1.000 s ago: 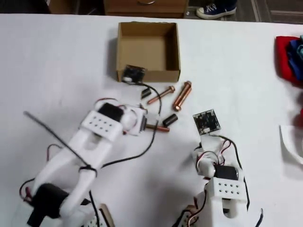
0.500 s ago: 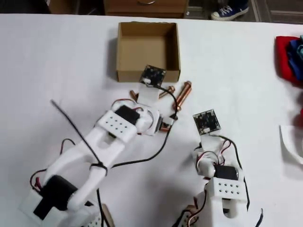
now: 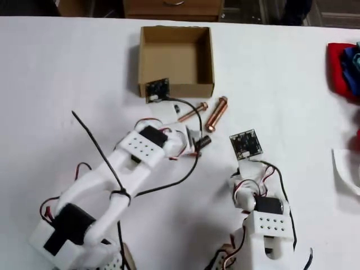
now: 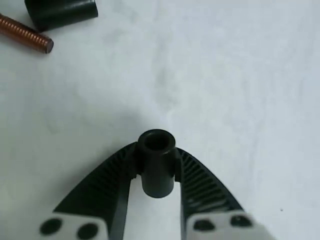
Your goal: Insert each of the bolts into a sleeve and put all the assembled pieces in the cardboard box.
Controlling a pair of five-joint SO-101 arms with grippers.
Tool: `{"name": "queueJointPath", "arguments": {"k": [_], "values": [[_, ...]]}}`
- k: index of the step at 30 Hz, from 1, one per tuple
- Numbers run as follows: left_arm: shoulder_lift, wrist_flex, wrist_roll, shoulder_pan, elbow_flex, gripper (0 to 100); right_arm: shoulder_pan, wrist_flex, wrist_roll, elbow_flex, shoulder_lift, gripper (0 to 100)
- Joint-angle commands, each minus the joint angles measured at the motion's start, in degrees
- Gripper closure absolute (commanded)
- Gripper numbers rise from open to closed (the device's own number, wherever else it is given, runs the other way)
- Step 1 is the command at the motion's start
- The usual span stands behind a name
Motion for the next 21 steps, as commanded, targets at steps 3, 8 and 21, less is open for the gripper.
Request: {"name": "queueJointPath", "arguments": {"k": [3,8,21], "values": [[-0.18,-1.05,2.20,-0.35,1.36,87,-0.48,-0.84,-0.44,-0.09,-1.19,97.8],[4.48,-0.79,2.29,-1.05,0.66,87,-0.48,-0.84,-0.44,-0.09,-1.19,97.8],[20.13,9.93,2.29,-0.44,-16.75,87,-0.48,-0.84,-0.44,-0.09,-1.19,97.8]]}}
